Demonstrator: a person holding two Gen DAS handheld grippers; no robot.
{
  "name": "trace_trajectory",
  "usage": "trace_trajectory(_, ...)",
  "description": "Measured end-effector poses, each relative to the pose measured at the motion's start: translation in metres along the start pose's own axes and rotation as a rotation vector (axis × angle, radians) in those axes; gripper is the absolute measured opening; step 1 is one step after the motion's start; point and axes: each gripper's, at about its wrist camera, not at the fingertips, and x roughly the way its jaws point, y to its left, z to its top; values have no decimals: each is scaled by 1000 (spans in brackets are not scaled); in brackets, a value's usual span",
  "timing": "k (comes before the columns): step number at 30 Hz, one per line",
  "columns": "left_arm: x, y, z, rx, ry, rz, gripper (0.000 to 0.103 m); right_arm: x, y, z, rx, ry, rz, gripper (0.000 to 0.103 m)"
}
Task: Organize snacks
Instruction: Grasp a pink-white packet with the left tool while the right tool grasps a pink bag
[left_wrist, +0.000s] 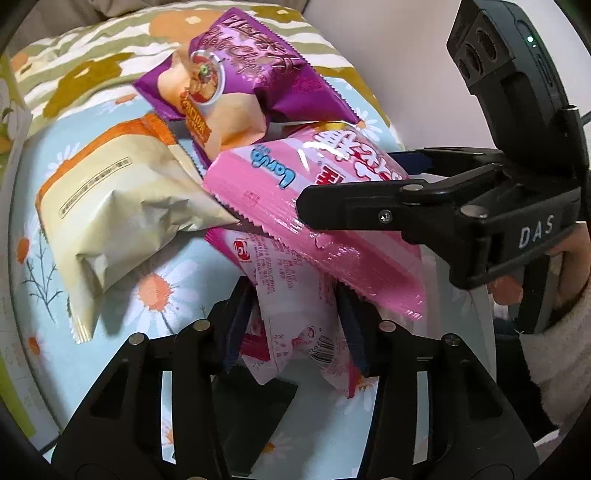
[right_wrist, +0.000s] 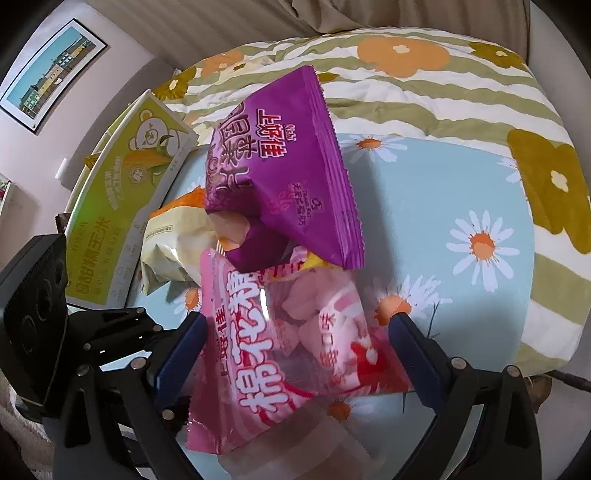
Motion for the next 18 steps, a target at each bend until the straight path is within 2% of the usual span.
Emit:
trace_trajectory(12,-8,28,-9,-46,7,8,39,16,3,0,-1,38,29,98)
trace_trajectory(15,-11,32,-9,-52,3,14,38,14,5,-4,-11,27,25,93)
trace_trajectory(18,-10,38,-5,-61,0,18,37,12,6,-7,-17,30,22,78)
